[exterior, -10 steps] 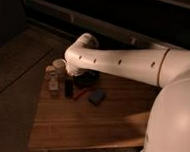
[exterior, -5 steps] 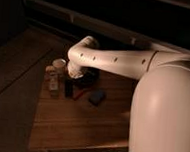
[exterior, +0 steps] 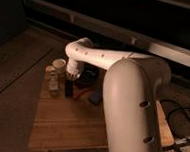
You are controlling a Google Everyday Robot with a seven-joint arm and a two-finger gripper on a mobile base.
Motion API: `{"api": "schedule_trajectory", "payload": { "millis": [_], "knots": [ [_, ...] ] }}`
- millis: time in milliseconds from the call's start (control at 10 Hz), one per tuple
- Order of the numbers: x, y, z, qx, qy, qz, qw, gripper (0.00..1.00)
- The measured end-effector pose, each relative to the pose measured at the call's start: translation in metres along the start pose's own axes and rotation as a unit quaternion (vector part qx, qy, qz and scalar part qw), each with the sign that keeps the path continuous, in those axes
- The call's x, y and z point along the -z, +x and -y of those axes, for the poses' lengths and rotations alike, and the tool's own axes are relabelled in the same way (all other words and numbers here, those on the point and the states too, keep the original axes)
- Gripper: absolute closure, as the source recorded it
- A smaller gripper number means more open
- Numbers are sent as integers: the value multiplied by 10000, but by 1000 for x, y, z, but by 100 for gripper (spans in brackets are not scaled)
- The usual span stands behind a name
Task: Push the eraser across the table
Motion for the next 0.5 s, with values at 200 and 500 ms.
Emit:
{"api": "schedule_trajectory", "payload": {
  "millis": [200, 500],
  "knots": [
    [-19, -11, 4, -21, 114, -190, 9998, 100],
    [-51, -14, -1, 84, 248, -474, 9985, 100]
  ]
}}
